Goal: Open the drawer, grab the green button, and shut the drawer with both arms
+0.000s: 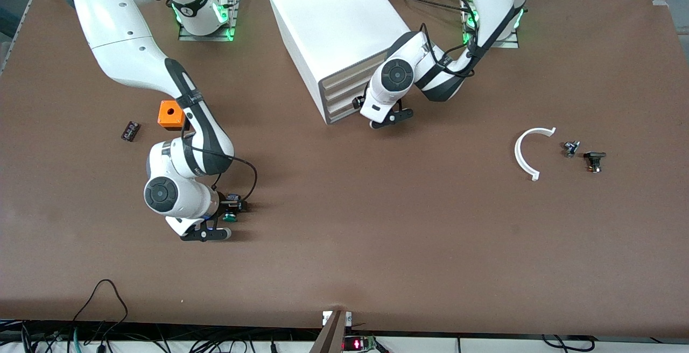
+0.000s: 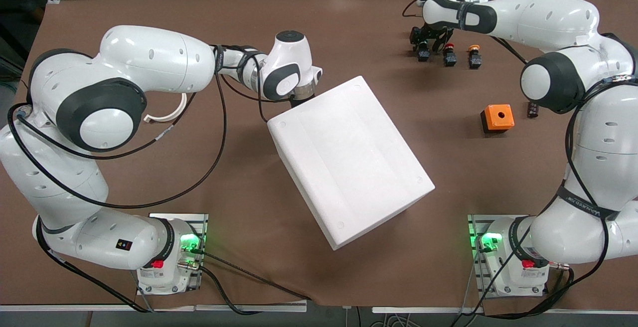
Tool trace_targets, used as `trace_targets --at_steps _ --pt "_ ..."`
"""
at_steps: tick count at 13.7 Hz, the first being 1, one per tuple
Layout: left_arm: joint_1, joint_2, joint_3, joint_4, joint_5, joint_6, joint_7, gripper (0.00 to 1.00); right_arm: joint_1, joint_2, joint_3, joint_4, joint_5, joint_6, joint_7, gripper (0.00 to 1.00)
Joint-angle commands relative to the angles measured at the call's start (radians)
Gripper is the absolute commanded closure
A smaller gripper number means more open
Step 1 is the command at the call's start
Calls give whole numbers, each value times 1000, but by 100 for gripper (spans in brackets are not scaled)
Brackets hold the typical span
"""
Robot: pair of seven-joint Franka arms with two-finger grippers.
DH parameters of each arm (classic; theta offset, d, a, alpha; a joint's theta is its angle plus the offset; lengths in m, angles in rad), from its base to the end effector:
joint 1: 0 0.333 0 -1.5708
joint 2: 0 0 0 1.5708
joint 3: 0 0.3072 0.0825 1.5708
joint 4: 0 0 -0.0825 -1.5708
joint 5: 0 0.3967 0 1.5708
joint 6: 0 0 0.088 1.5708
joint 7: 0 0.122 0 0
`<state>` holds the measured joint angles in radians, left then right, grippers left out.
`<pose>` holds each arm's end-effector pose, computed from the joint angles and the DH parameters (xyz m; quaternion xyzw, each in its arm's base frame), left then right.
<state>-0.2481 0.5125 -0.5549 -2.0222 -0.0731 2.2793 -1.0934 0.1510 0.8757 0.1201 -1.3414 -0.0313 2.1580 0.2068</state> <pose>0.4002 -0.4252 0.1854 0.9657 0.1847 -0.1818 0.0170 0.7143 0.1796 0.1695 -0.9989 -0.0210 0.0339 0.0266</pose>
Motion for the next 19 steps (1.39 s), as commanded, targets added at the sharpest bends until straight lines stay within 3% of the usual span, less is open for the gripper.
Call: trace_targets --at_steps 1,6,8,13,19 --pt "0 -3 -13 -1 -46 -11 -5 0 -11 -121 1 -36 22 -66 16 0" --pt "18 -17 -17 22 -50 -58 16 0 -137 -272 -4 -44 25 -183 -101 0" --pt "38 -34 -8 104 -34 -176 70 0 -166 -357 -5 -70 25 -265 -106 0" --pt "142 -35 -10 345 104 -496 251 0 -202 -666 -11 -312 27 -297 -95 0" --pt "289 -100 -5 500 151 -678 580 0 -202 -837 -31 -305 22 -506 -145 0"
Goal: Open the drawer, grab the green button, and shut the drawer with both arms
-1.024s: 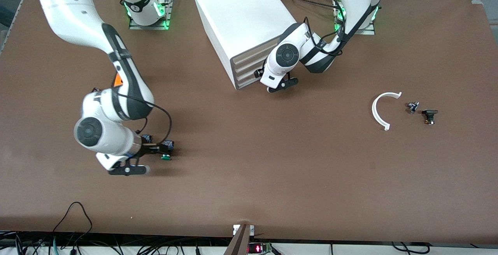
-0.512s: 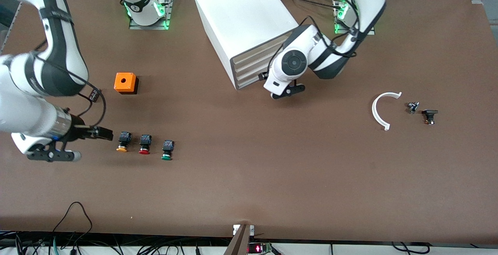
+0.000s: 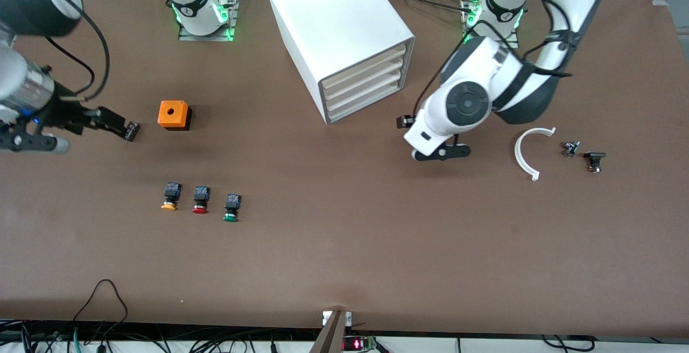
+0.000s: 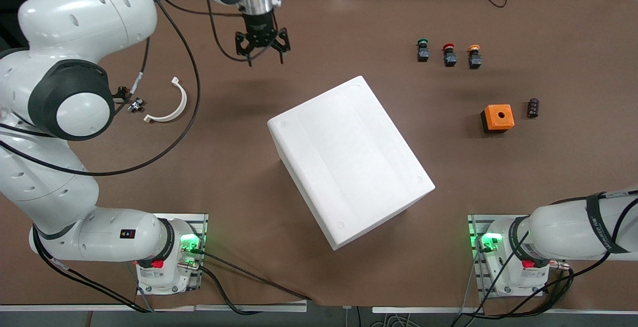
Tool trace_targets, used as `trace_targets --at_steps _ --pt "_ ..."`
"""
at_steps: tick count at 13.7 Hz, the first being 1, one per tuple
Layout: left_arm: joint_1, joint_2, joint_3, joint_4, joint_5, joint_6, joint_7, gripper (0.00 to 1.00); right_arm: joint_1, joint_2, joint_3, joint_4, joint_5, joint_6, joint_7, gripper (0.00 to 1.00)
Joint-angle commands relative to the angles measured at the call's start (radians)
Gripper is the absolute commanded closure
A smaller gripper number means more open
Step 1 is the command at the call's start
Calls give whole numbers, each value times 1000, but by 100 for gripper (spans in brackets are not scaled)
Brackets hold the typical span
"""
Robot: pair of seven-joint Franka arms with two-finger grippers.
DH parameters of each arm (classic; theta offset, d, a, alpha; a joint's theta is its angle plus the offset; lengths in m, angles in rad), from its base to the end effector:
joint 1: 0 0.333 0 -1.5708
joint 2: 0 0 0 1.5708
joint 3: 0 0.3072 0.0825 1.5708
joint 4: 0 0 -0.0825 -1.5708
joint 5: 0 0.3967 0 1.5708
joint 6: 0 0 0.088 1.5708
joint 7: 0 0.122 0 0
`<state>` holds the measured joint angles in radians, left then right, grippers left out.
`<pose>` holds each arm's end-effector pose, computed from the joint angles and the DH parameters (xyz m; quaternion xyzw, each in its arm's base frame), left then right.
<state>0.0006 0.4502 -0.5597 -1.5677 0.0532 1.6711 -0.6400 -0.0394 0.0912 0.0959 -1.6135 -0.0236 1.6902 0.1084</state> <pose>0.5662 -0.3020 0.3691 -0.9852 -0.0397 0.1665 0.0016 0.5997 0.0293 0.5372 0.9996 -0.0246 -0.0064 0.0079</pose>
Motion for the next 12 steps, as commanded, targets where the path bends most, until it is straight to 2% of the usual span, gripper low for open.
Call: trace_targets --at_steps 1,2,5,7,9,12 --pt "76 -41 1 73 23 -95 202 0 -11 -67 -8 -16 17 -76 -65 0" --pt "87 -79 27 74 20 -99 273 0 -11 -74 -9 -3 19 -98 -61 0" --pt "23 -184 240 63 4 -97 533 0 -11 -91 -13 4 17 -103 -18 0" --pt "-1 -241 357 38 -1 -90 661 0 -11 -91 -15 12 19 -110 -2 0" --pt "-5 -324 424 -4 -45 -79 681 0 -11 -87 -7 30 19 -142 1 0" --pt "-5 -462 448 -125 -47 -59 629 0 -2 -68 -2 66 10 -161 -4 0"
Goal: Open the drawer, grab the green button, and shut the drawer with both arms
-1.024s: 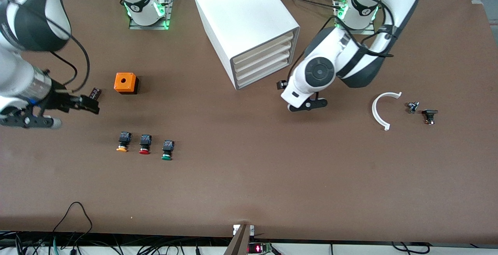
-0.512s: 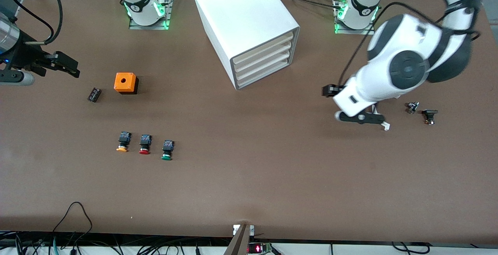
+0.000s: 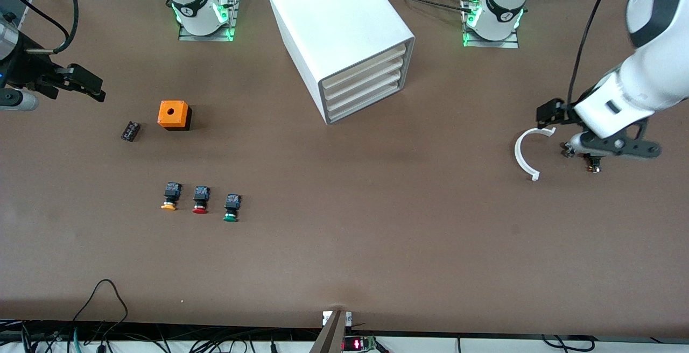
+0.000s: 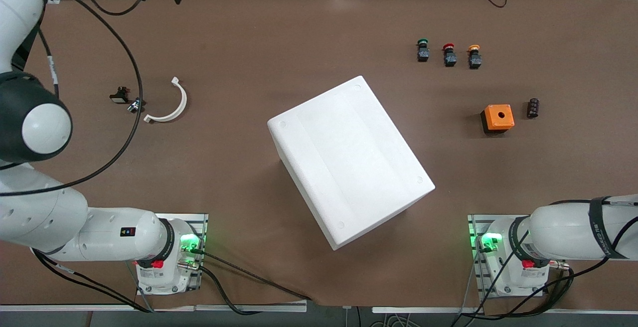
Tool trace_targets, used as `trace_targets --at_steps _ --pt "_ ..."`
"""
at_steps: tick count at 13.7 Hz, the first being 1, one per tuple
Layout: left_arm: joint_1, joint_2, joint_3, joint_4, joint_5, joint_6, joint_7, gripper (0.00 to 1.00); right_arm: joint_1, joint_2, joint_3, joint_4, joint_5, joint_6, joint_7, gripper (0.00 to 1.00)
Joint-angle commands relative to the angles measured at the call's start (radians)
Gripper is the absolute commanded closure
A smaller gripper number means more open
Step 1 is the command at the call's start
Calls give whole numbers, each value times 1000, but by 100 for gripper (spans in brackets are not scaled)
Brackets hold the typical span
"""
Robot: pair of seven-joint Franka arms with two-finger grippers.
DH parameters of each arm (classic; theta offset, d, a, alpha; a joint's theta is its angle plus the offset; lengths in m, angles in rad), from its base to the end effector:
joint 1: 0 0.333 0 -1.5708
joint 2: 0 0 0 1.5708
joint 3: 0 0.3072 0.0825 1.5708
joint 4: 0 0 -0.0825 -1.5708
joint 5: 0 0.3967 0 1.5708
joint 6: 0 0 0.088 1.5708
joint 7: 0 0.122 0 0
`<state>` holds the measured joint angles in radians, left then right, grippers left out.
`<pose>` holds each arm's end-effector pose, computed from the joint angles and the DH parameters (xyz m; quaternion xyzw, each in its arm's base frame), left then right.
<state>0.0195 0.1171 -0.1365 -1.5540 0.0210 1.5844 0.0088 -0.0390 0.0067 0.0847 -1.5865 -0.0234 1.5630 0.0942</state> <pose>0.5943 -0.0634 0.5423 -0.9971 0.0633 0.0426 0.0048 0.5668 0.0229 0.5887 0.9995 -0.0242 -0.0143 0.0124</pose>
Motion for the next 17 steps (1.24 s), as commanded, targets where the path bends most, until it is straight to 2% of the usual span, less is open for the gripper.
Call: trace_targets --at_steps 1,3,9,17 --pt "-24 -134 25 -149 -9 42 -26 0 -2 18 9 39 11 -34 7 0" --pt "-24 -148 52 -173 -9 118 -21 0 -2 18 9 54 14 -35 15 0" --pt "-16 -142 41 -129 -4 -22 -27 0 -2 21 9 74 16 -37 18 0" --pt "-24 -137 37 -112 -6 -29 -29 0 -1 33 9 95 16 -35 18 0"
